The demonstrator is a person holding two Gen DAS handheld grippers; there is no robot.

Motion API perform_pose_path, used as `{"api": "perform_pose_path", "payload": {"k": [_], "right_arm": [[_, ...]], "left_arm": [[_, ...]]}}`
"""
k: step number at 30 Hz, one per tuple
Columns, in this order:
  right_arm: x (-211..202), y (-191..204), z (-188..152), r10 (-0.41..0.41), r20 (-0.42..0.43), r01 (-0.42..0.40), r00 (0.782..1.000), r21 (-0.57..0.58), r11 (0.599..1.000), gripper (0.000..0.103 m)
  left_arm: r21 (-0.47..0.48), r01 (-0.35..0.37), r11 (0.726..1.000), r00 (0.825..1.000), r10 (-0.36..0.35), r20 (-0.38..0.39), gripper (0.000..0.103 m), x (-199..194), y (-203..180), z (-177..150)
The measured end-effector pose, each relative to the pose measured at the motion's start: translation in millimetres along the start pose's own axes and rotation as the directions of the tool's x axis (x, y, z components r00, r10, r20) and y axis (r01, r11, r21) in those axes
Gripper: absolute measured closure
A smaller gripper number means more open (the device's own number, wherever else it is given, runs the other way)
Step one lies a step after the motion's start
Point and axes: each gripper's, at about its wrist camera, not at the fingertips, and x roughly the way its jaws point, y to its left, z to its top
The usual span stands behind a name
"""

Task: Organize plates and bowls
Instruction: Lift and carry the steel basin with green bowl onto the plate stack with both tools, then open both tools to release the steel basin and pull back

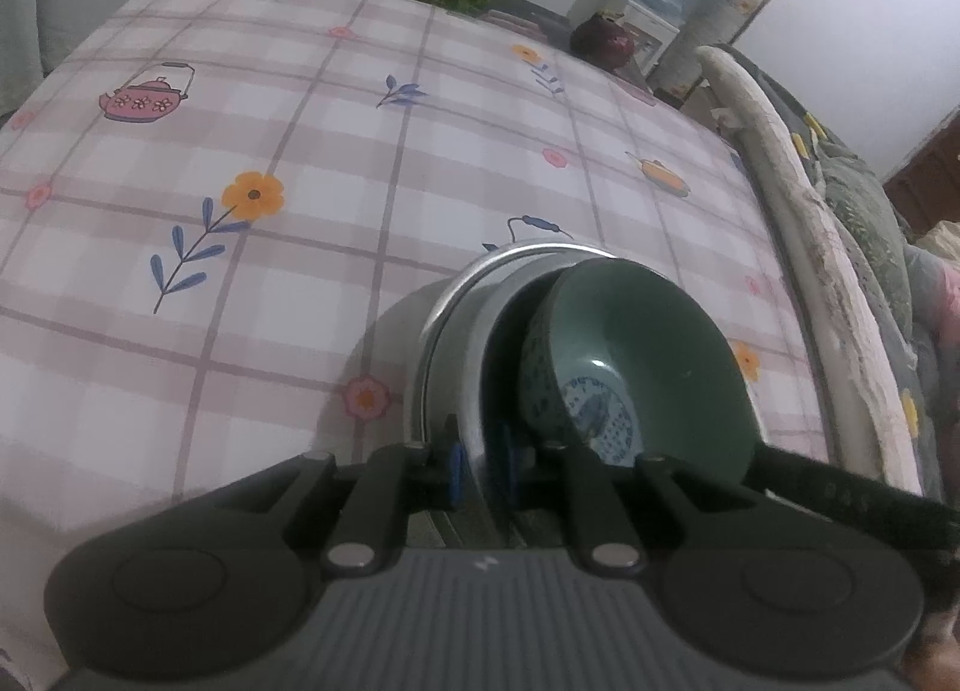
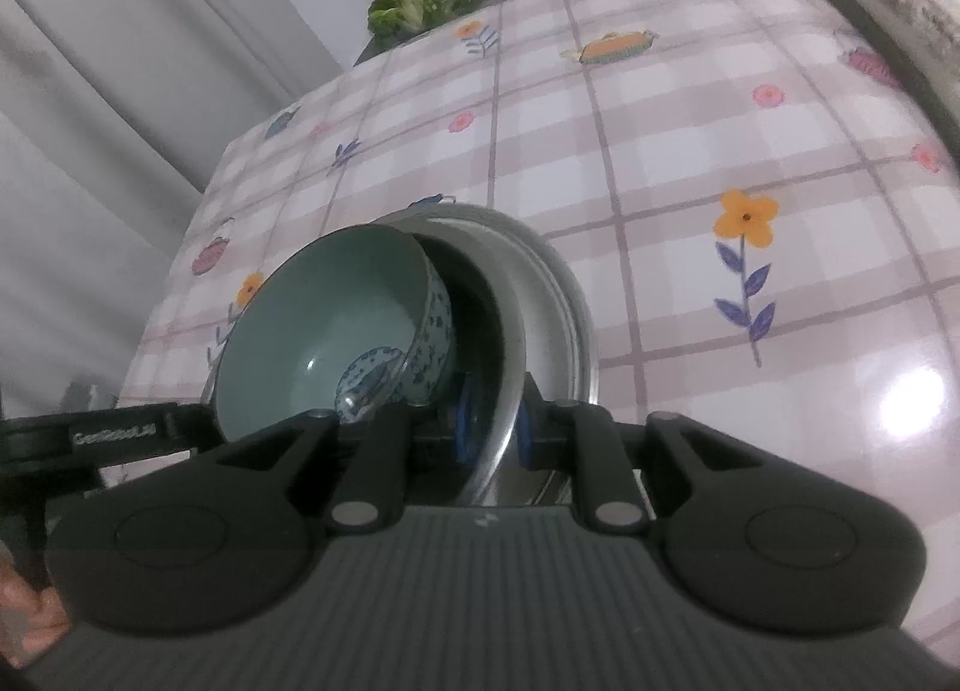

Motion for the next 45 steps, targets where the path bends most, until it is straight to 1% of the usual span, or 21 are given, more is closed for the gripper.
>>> {"api": "perform_pose_path", "payload": {"k": [2,4,5,7,9,10,11,12,15,18,20,24,29,33,34,39,45], "right_arm": [[-3.5,-1.0,1.8,-0.01,0.021,0.01,1.0,-0.007,1.0,0.085],[-8.6,-1.8,2.8,-0.01,0.038,0.01,0.999,-0.008,1.0,0.084],[-11.8,-2.1,3.2,-0.012,0.048,0.012,0.999,-0.011,1.0,0.082],[-19.0,-3.8,4.3,-0.013,0.07,0.014,0.997,-0.01,1.0,0.076],[-27.4,-8.3,4.6,-0.002,0.092,0.002,0.996,0.005,1.0,0.067],[-31.7,-11.2,4.2,0.004,0.102,-0.006,0.995,0.019,1.0,0.064],[-35.8,-14.7,2.8,0.008,0.111,-0.012,0.994,0.036,0.999,0.059],[-39.3,-18.3,0.8,0.011,0.118,-0.017,0.993,0.052,0.998,0.057],[-45.6,-29.7,-9.7,0.025,0.13,-0.04,0.991,0.111,0.993,0.056],[-42.7,-40.5,-22.7,0.058,0.105,-0.075,0.993,0.171,0.982,0.056],[-38.3,-45.5,-31.6,0.086,0.085,-0.102,0.993,0.204,0.974,0.056],[-29.8,-46.8,-46.4,0.133,0.078,-0.148,0.988,0.253,0.956,0.054],[-21.7,-43.8,-52.1,0.167,0.073,-0.181,0.983,0.279,0.943,0.054],[-11.5,-40.7,-57.7,0.217,0.072,-0.229,0.973,0.319,0.92,0.054],[-9.3,-38.8,-58.0,0.221,0.074,-0.233,0.973,0.325,0.917,0.053],[-8.6,-28.9,-55.3,0.182,0.07,-0.194,0.981,0.293,0.936,0.053],[-5.1,-27.8,-51.2,0.174,0.074,-0.188,0.982,0.298,0.936,0.053]], "left_arm": [[0.002,0.005,1.0,1.0,-0.005,0.012,0.086,-4.2,1.0,-0.4],[0.02,-0.005,1.0,0.999,0.004,0.041,0.084,-12.0,-0.6,-0.9],[0.029,-0.01,1.0,0.998,0.008,0.056,0.081,-15.8,-1.5,-1.2],[0.05,-0.016,0.999,0.996,0.012,0.087,0.074,-24.5,-2.8,-2.2],[0.068,-0.017,0.998,0.994,0.01,0.109,0.066,-31.5,-3.1,-4.6],[0.076,-0.015,0.997,0.993,0.007,0.114,0.065,-34.5,-3.3,-5.6],[0.083,-0.015,0.996,0.993,0.005,0.117,0.064,-36.9,-3.3,-7.0],[0.09,-0.016,0.996,0.993,0.005,0.12,0.064,-39.2,-3.3,-8.8],[0.112,-0.012,0.994,0.992,-0.002,0.126,0.063,-44.2,-2.3,-15.1],[0.111,0.003,0.994,0.992,-0.017,0.123,0.063,-45.8,2.5,-22.7],[0.102,0.028,0.994,0.993,-0.039,0.107,0.063,-42.7,6.0,-27.2],[0.068,0.087,0.994,0.993,-0.092,0.07,0.063,-32.4,12.9,-35.3],[0.046,0.129,0.991,0.989,-0.132,0.074,0.058,-23.3,18.0,-41.4],[0.03,0.157,0.987,0.984,-0.159,0.075,0.058,-19.8,23.7,-41.4],[0.025,0.162,0.986,0.984,-0.164,0.074,0.058,-19.6,24.6,-41.4],[0.016,0.157,0.988,0.984,-0.158,0.078,0.059,-18.5,23.7,-40.6],[0.012,0.141,0.99,0.987,-0.142,0.081,0.059,-13.9,22.8,-31.7]]}}
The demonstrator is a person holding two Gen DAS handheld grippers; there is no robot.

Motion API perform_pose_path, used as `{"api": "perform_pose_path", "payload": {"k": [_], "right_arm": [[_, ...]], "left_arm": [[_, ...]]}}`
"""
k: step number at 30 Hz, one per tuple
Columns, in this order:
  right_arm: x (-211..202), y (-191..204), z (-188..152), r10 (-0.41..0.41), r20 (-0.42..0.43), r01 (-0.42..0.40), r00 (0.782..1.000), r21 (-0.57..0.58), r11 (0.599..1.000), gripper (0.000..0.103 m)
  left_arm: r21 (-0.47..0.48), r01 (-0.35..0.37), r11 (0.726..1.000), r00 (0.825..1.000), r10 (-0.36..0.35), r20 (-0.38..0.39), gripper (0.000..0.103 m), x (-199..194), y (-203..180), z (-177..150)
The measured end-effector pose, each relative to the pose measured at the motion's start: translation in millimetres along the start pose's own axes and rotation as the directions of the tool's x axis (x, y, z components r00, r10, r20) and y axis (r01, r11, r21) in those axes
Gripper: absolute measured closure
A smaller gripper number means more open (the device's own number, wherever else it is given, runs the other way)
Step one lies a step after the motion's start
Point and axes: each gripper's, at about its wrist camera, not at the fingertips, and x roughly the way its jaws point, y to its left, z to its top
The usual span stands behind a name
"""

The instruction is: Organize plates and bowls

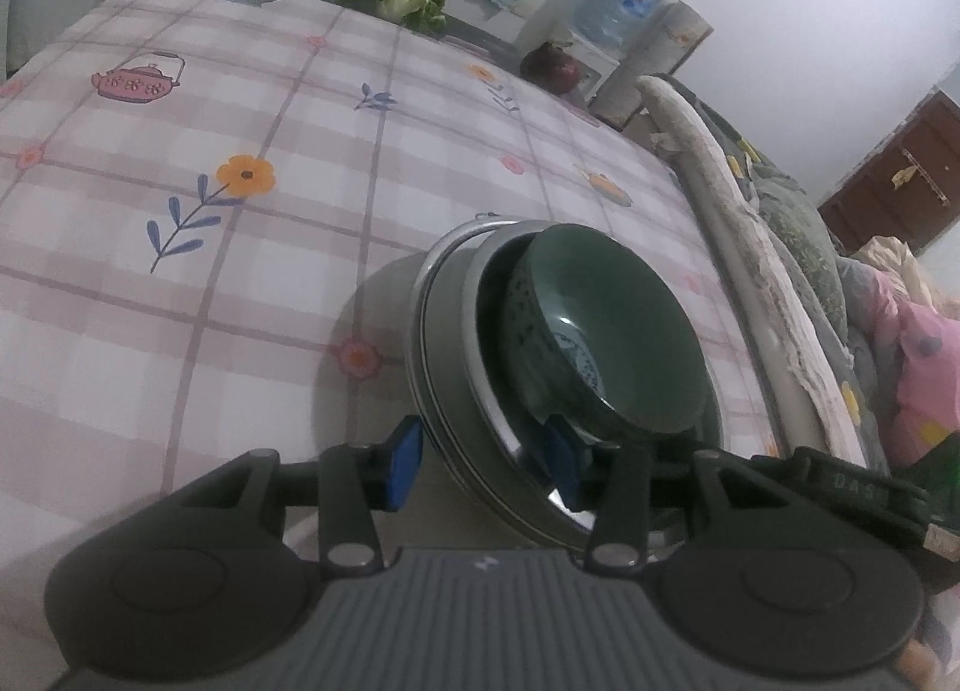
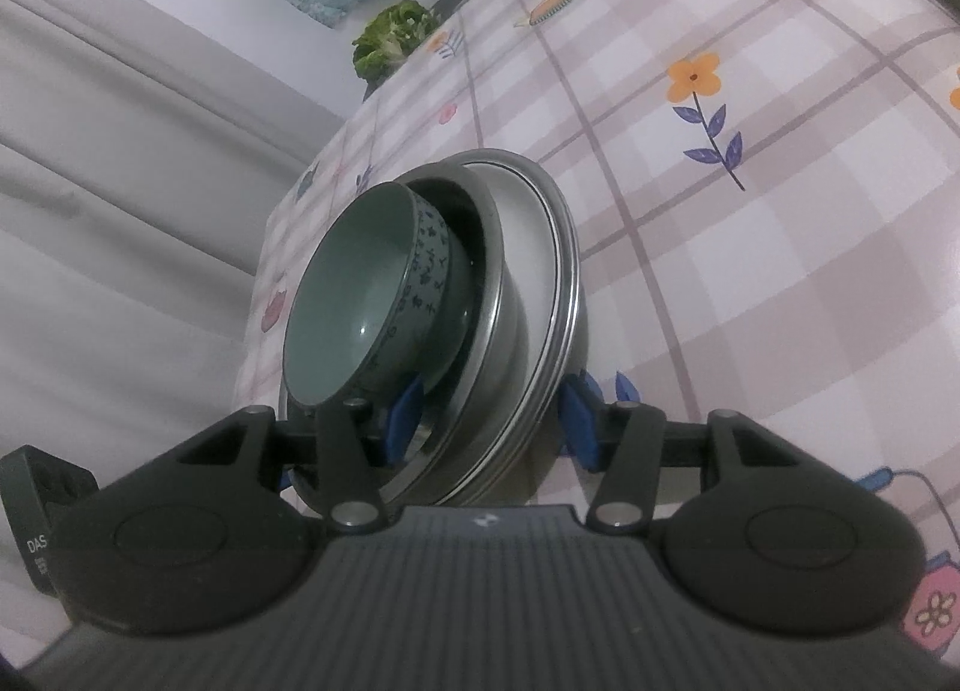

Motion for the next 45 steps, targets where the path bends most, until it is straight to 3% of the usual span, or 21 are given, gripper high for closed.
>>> {"api": "perform_pose_path", "payload": {"k": [10,13,17,19,21,24,30,36,41,45], "right_arm": [[5.9,3.0,9.8,-0.013,0.009,0.013,1.0,-0.023,1.0,0.053],[-1.6,2.1,5.4,-0.014,0.027,0.015,1.0,-0.036,0.999,0.051],[-24.8,0.1,-2.2,-0.042,0.075,0.048,0.996,-0.07,0.996,0.037],[-41.3,-0.2,-8.1,-0.066,0.106,0.076,0.992,-0.1,0.992,0.031],[-55.8,1.3,-14.0,-0.08,0.136,0.099,0.988,-0.14,0.985,0.025],[-77.4,5.8,-24.8,-0.115,0.184,0.15,0.976,-0.195,0.969,0.02],[-107.5,31.6,-47.3,-0.19,0.305,0.289,0.933,-0.324,0.901,0.001],[-129.1,70.0,-63.9,-0.197,0.426,0.396,0.883,-0.449,0.801,0.001],[-143.3,89.3,-73.6,-0.191,0.471,0.429,0.861,-0.472,0.77,0.001],[-149.6,95.8,-77.9,-0.18,0.477,0.426,0.86,-0.478,0.768,0.001]], "left_arm": [[0.0,-0.035,0.999,0.999,0.035,0.025,0.058,5.9,2.0,14.8],[0.024,-0.051,0.998,0.998,0.051,0.037,0.048,-1.5,3.0,11.7],[0.059,-0.089,0.994,0.994,0.084,0.073,0.035,-22.5,3.5,3.7],[0.107,-0.161,0.981,0.983,0.149,0.106,0.03,-35.4,-1.2,-1.9],[0.16,-0.222,0.962,0.969,0.199,0.148,0.019,-48.0,-5.7,-9.1],[0.213,-0.303,0.929,0.942,0.258,0.212,0.015,-68.7,-12.6,-21.5],[0.233,-0.358,0.904,0.913,0.287,0.291,0.003,-97.0,-28.1,-35.6],[0.267,-0.367,0.891,0.898,0.264,0.352,0.0,-112.3,-53.2,-39.5],[0.289,-0.385,0.877,0.892,0.273,0.36,0.0,-114.9,-72.8,-43.7],[0.298,-0.437,0.848,0.863,0.304,0.403,0.0,-114.6,-87.5,-48.8]]}}
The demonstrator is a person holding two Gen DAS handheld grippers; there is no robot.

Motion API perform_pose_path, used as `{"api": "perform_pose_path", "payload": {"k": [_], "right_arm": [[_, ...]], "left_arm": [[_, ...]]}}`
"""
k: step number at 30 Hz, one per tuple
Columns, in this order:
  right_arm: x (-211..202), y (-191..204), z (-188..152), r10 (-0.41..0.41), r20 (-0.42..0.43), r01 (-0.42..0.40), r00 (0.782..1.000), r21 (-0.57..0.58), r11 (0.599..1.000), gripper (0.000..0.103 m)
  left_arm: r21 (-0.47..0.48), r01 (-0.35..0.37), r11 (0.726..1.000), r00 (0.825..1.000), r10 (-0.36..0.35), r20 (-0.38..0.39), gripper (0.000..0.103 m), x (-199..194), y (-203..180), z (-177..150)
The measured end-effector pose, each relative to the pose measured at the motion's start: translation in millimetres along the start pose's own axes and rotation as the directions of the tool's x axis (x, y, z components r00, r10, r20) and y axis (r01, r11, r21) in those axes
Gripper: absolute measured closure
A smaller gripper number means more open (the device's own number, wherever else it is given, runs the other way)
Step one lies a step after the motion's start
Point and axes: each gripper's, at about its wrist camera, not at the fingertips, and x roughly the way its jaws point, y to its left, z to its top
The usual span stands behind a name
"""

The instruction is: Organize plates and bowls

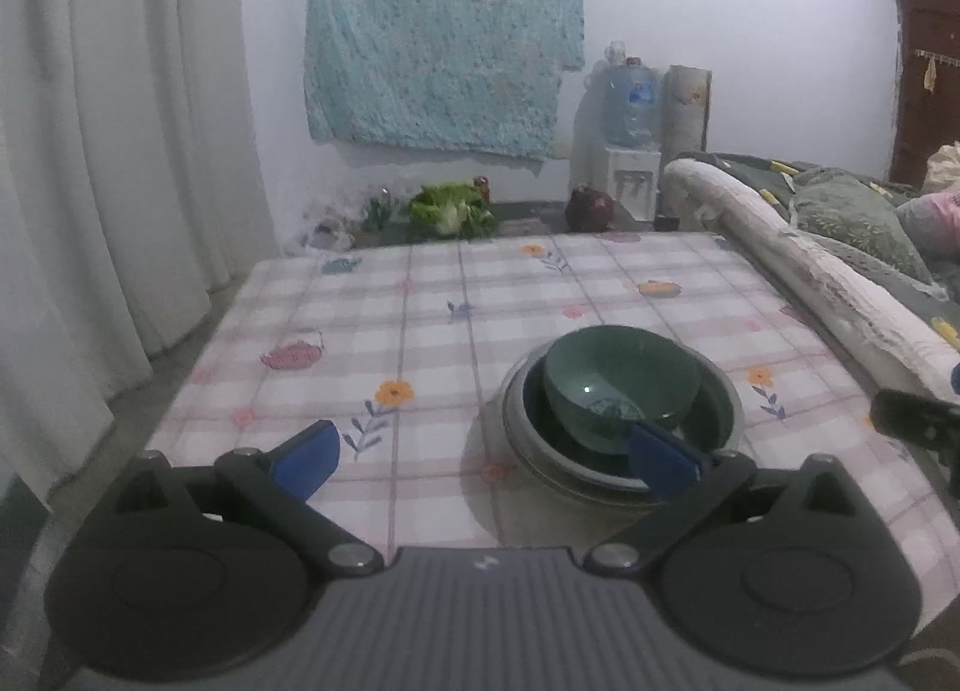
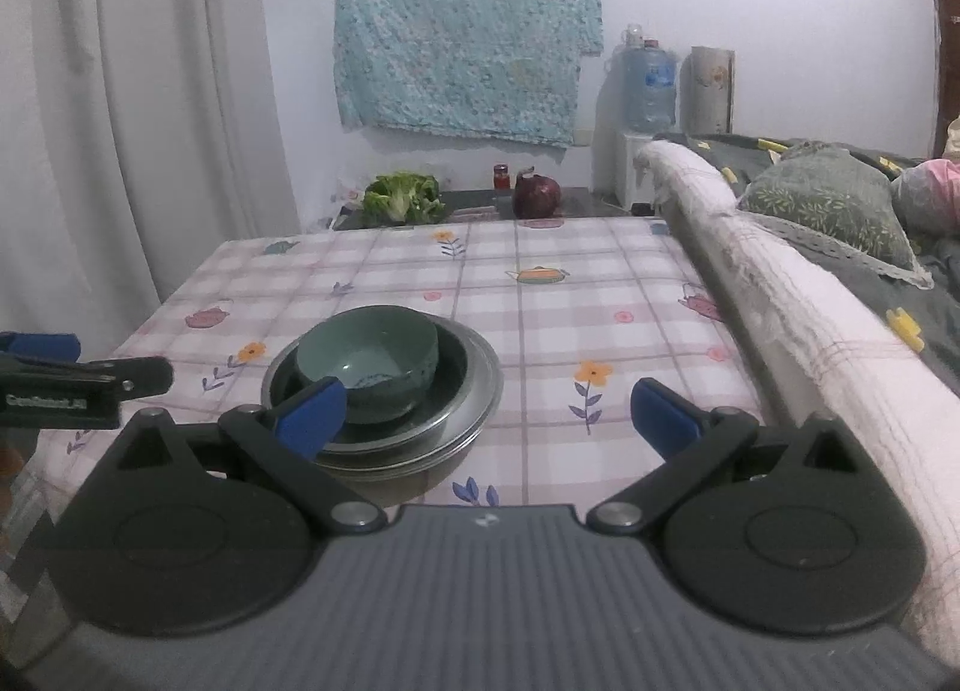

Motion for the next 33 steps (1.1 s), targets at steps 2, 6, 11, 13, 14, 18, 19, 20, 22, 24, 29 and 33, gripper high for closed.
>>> {"api": "perform_pose_path", "payload": {"k": [2,6,11,13,14,18,19,20,22,24,29,33], "right_arm": [[-1.5,0.7,-0.4,0.0,-0.005,0.0,1.0,0.006,1.0,0.001],[0.3,4.8,-1.7,-0.025,-0.034,0.025,0.999,0.009,1.0,0.001],[11.8,11.7,-5.3,-0.05,-0.085,0.05,0.995,-0.001,0.999,0.001],[19.9,11.7,-5.1,-0.05,-0.122,0.052,0.991,0.011,0.999,0.001],[23.3,12.0,-5.0,-0.05,-0.136,0.052,0.989,0.017,0.998,0.001],[36.7,14.5,-2.7,-0.064,-0.184,0.068,0.981,0.013,0.998,0.001],[39.6,15.2,-2.2,-0.063,-0.192,0.067,0.979,0.012,0.998,0.001],[43.3,15.5,-1.6,-0.058,-0.202,0.063,0.978,0.016,0.998,0.001],[50.0,16.4,-0.8,-0.047,-0.224,0.054,0.973,0.024,0.998,0.001],[56.5,17.8,-1.2,-0.041,-0.245,0.049,0.969,0.028,0.998,0.001],[65.9,19.5,-2.9,-0.036,-0.269,0.045,0.962,0.026,0.999,0.001],[69.9,19.6,-2.8,-0.034,-0.281,0.043,0.959,0.024,0.999,0.001]], "left_arm": [[0.013,-0.023,1.0,0.999,0.024,-0.028,0.0,-0.7,-6.1,2.3],[0.02,-0.039,0.999,0.996,0.041,-0.085,0.0,4.6,-9.8,0.1],[-0.07,-0.026,0.997,0.981,0.012,-0.194,0.0,22.5,0.2,-5.7],[-0.079,-0.032,0.996,0.976,0.014,-0.216,0.0,28.9,1.3,-7.2],[-0.08,-0.036,0.996,0.975,0.017,-0.224,0.0,31.3,1.2,-7.1],[-0.089,-0.049,0.995,0.969,0.026,-0.244,0.0,39.5,0.5,-4.8],[-0.089,-0.053,0.995,0.968,0.03,-0.25,0.0,41.8,0.2,-4.3],[-0.088,-0.057,0.994,0.966,0.033,-0.256,0.0,43.8,-0.2,-4.2],[-0.083,-0.063,0.995,0.961,0.038,-0.273,0.0,48.5,-0.2,-4.2],[-0.076,-0.071,0.995,0.958,0.046,-0.285,0.0,52.2,0.3,-4.6],[-0.07,-0.083,0.994,0.955,0.059,-0.291,0.0,56.5,0.3,-2.3],[-0.068,-0.085,0.994,0.955,0.062,-0.289,0.0,57.7,-0.4,-1.1]]}}
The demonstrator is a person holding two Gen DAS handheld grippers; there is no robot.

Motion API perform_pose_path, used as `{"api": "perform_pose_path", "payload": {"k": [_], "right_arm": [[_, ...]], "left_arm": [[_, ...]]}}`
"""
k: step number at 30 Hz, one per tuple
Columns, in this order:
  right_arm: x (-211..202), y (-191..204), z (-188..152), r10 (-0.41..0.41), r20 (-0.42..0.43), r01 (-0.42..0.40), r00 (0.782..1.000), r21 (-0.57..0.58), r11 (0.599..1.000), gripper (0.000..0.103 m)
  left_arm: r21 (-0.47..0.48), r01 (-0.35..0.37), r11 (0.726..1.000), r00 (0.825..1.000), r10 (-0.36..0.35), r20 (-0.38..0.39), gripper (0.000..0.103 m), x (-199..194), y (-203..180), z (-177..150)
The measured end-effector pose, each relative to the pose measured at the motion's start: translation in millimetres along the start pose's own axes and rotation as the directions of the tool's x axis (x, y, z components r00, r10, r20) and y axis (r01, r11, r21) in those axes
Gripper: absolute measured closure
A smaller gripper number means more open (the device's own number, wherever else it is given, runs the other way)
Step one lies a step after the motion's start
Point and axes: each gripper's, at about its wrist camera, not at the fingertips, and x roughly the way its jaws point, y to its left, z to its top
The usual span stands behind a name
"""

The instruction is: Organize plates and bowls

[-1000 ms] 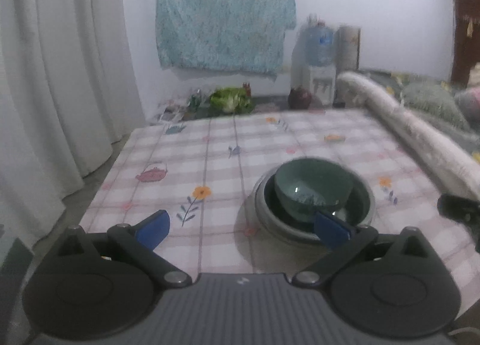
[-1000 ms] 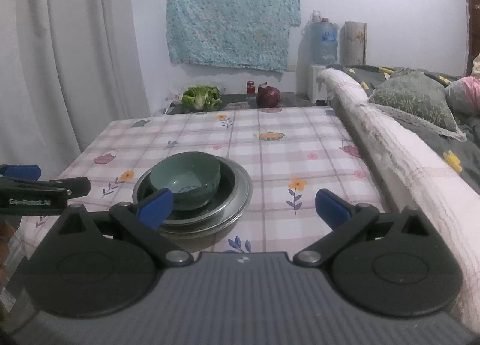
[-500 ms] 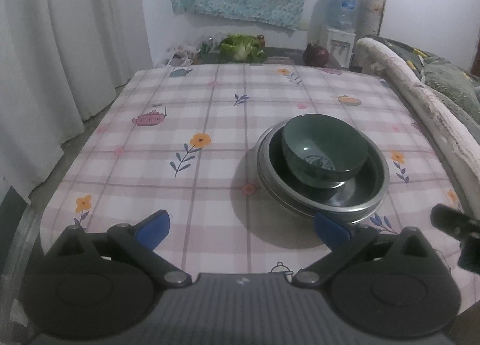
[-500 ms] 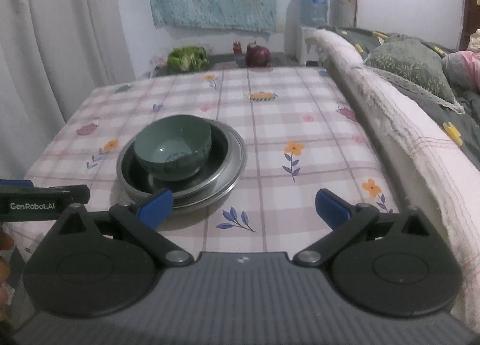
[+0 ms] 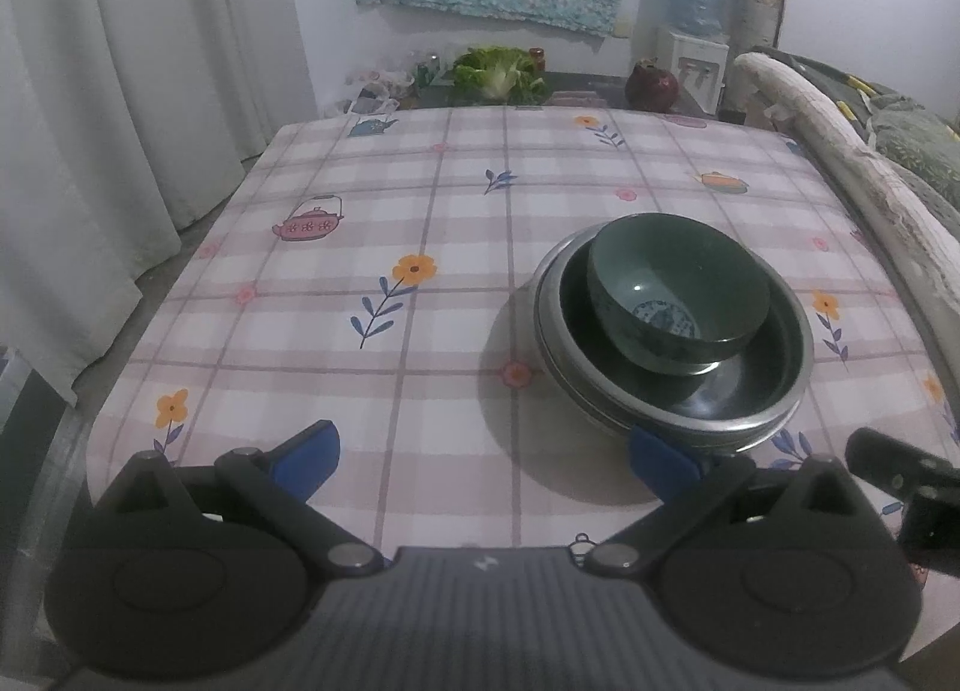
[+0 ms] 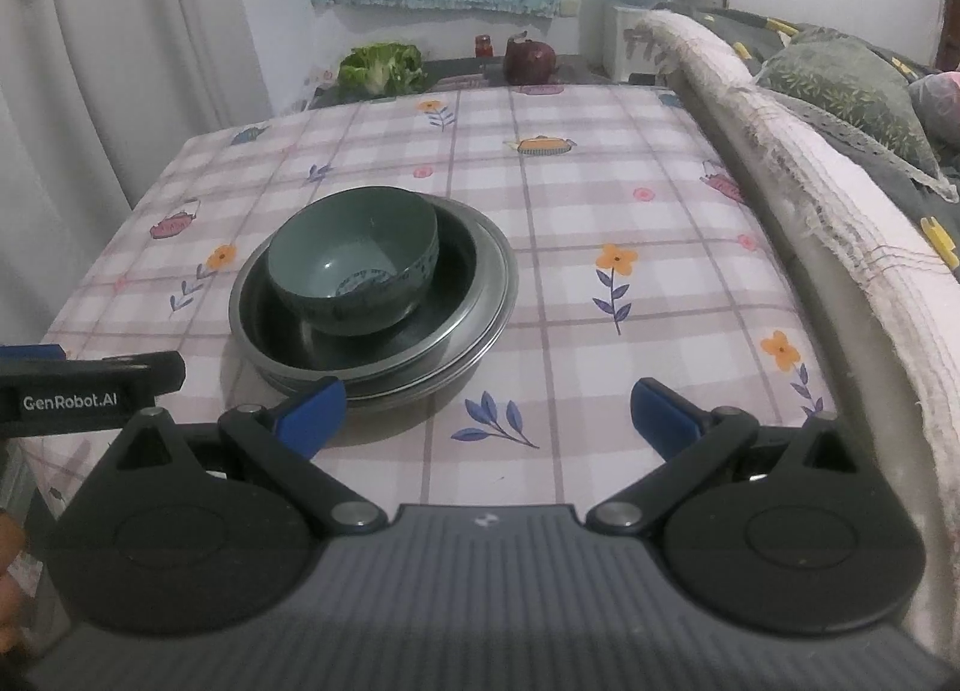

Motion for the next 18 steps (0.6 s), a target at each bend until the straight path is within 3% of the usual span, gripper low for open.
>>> {"api": "perform_pose_path", "payload": {"k": [18], "right_arm": [[2.6,-3.9,-0.4,0.005,-0.025,-0.005,1.0,0.004,1.0,0.001]], "left_arm": [[0.005,0.011,1.0,1.0,-0.011,-0.012,0.0,0.3,-2.9,-2.3]]}}
